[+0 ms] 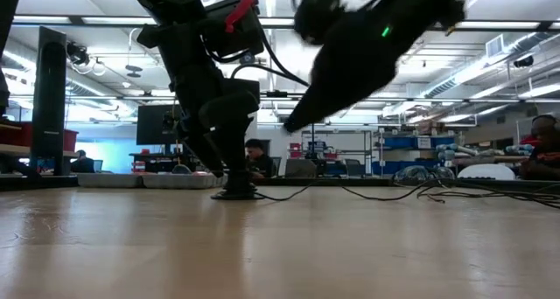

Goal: Coil cords
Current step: Uncoil the black wire from the black spool

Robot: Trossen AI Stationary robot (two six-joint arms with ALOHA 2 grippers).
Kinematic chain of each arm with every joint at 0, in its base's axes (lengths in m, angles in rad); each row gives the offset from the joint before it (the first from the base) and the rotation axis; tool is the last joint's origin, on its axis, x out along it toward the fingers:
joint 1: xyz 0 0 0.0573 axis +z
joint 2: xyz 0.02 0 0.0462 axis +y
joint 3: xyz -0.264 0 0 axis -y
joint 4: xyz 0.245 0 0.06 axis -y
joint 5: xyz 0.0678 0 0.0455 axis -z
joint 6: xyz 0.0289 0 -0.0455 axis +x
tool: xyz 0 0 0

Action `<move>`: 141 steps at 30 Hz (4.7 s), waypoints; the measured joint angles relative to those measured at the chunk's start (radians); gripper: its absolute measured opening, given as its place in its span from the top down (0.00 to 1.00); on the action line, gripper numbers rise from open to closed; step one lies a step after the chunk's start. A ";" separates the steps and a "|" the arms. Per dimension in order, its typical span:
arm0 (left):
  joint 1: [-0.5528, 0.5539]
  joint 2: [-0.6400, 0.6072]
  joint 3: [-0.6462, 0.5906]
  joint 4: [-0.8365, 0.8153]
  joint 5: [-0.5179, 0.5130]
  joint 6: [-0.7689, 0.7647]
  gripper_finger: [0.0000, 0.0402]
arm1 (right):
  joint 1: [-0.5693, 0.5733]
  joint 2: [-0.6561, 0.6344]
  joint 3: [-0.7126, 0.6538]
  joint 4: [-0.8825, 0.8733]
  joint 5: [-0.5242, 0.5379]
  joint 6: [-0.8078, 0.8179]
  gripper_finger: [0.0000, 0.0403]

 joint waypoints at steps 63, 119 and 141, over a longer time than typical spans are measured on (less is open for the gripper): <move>0.000 0.000 0.000 0.001 0.000 -0.015 0.00 | -0.047 -0.033 0.000 -0.007 -0.061 -0.040 0.66; 0.001 0.000 0.000 -0.016 0.005 -0.026 0.00 | 0.006 -0.159 -0.095 -0.079 -0.027 0.085 0.96; 0.001 0.000 0.000 -0.001 0.008 -0.024 0.00 | -0.092 0.178 -0.083 0.207 -0.166 0.068 0.70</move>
